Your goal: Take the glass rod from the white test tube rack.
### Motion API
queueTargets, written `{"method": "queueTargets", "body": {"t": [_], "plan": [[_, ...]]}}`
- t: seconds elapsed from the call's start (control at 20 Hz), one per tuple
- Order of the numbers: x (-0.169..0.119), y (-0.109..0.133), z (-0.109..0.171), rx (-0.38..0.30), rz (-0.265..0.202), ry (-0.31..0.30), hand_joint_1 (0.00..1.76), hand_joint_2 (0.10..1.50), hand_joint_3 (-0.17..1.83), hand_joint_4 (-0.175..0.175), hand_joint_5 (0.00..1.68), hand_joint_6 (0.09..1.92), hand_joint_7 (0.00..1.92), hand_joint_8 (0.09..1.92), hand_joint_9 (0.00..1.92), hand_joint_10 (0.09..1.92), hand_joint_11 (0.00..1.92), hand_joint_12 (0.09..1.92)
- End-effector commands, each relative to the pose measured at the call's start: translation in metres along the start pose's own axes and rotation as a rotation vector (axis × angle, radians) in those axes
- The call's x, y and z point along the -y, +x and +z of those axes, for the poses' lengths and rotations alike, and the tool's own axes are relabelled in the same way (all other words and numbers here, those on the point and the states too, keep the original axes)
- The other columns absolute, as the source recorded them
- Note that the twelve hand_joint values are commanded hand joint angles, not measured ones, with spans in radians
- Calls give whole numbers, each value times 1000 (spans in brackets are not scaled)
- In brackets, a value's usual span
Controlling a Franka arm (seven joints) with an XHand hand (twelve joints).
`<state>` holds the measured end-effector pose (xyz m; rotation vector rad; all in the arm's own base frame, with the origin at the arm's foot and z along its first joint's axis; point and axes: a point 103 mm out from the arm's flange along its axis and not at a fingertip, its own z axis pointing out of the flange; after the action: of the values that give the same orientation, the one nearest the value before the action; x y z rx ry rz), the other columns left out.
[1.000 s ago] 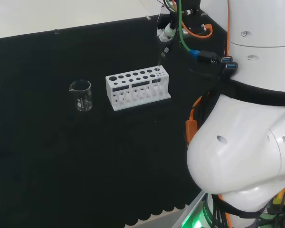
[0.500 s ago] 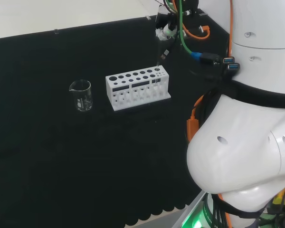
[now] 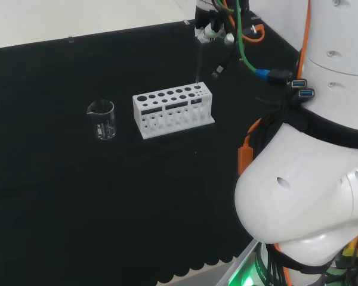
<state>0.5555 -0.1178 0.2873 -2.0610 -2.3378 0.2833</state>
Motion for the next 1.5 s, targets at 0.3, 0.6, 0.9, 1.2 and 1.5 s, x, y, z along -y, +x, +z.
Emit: {"method": "queueTargets", "body": {"t": [0.3, 0.6, 0.9, 1.2, 1.5], "plan": [[22, 5, -38, 32, -18, -17, 1328, 1051, -175, -175, 1371, 98, 1393, 588, 1715, 517, 1588, 700], [37, 8, -61, 34, -12, -26, 1328, 1050, -175, -175, 1375, 88, 1395, 584, 1722, 513, 1591, 699], [48, 12, -84, 43, -7, -45, 1328, 1050, -175, -175, 1378, 87, 1396, 583, 1725, 511, 1593, 699], [58, 18, -93, 51, -14, -57, 1328, 1050, -175, -175, 1380, 87, 1397, 582, 1729, 509, 1596, 699], [64, 28, -103, 50, -33, -78, 1328, 1050, -175, -175, 1383, 87, 1397, 583, 1731, 506, 1600, 700]]}}
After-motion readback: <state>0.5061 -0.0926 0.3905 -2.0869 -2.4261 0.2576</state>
